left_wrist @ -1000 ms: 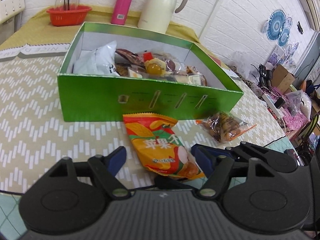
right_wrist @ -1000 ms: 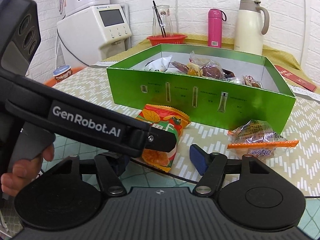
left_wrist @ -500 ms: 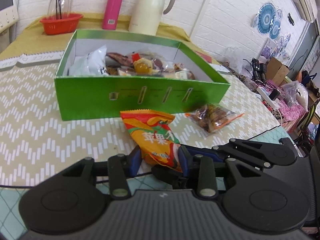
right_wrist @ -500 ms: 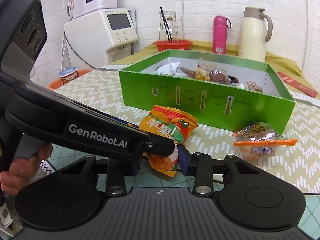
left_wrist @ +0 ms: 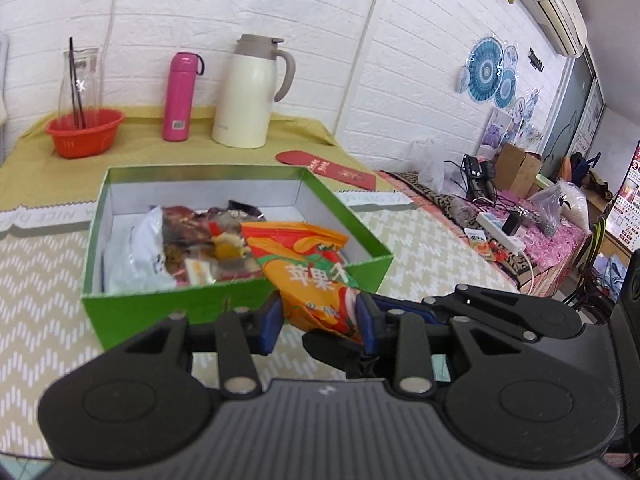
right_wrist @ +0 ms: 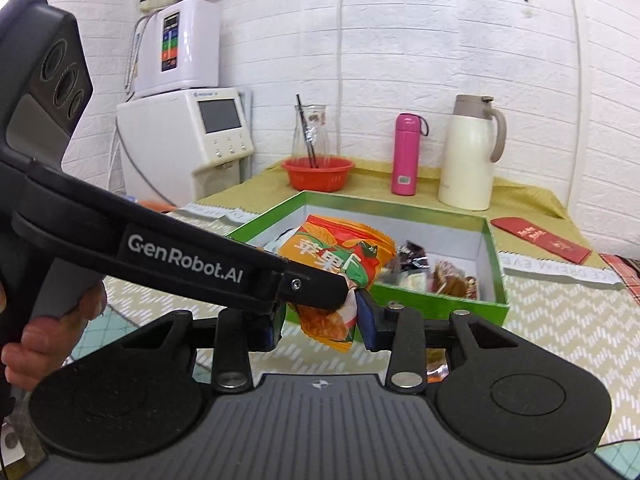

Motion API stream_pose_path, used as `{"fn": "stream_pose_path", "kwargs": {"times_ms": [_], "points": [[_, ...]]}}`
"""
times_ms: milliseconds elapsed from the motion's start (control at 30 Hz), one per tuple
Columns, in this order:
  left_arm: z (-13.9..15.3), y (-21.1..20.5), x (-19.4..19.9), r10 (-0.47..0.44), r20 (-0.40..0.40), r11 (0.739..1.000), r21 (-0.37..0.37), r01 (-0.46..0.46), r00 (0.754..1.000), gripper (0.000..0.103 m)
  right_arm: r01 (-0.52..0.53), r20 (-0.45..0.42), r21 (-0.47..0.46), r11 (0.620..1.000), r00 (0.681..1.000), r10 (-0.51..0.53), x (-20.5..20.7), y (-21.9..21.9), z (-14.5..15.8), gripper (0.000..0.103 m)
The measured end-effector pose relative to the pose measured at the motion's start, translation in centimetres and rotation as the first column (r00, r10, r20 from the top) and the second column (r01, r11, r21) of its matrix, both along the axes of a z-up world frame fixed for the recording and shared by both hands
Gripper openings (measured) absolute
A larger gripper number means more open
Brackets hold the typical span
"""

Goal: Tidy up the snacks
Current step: 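Lower the apple-chip bag into the green box and release it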

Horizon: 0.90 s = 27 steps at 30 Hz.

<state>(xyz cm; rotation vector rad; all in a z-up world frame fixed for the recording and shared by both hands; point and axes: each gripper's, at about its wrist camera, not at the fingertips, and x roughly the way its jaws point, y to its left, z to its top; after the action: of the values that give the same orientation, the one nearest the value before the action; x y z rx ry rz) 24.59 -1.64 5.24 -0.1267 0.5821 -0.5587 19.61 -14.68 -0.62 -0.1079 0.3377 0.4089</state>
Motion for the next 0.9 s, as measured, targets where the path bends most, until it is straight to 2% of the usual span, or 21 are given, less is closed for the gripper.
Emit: {"fn": "stream_pose_path", "kwargs": {"times_ms": [367,667,733,767,833,867,900], "points": [[-0.1,-2.8,7.6,-0.007,-0.050,0.999,-0.049,0.004,0.999,0.033,0.066,-0.068,0.081,0.995,0.996,-0.061,6.6,-3.1,0.5,0.066],[-1.4,-3.6,12.3,0.032,-0.080,0.999,-0.023,-0.034,0.996,0.034,0.065,-0.086,0.076,0.995,0.995,-0.058,11.2,-3.7,-0.9,0.066],[-1.6,-3.5,12.5,0.059,-0.067,0.998,-0.016,-0.060,0.996,0.051,0.065,-0.086,0.060,0.996,0.994,-0.060,11.7,-3.5,-1.3,0.071],[-1.5,-3.3,12.4,0.066,-0.052,0.997,-0.024,-0.067,0.997,0.065,0.068,-0.079,0.036,0.997,0.995,-0.065,11.8,-3.3,-1.5,0.072],[-1.3,-2.7,11.9,0.078,-0.027,0.996,-0.050,-0.080,0.997,0.070,0.076,-0.041,-0.012,0.997,0.996,-0.076,11.5,-3.1,-1.8,0.083],[-1.1,-2.6,11.7,0.088,-0.022,0.995,-0.054,-0.089,0.996,0.074,0.073,-0.027,-0.026,0.997,0.997,-0.074,11.3,-3.1,-1.9,0.102],[-0.9,-2.4,11.6,0.104,-0.015,0.993,-0.052,-0.104,0.995,0.078,0.068,-0.019,-0.028,0.997,0.997,-0.069,11.1,-3.1,-1.9,0.103]]}}
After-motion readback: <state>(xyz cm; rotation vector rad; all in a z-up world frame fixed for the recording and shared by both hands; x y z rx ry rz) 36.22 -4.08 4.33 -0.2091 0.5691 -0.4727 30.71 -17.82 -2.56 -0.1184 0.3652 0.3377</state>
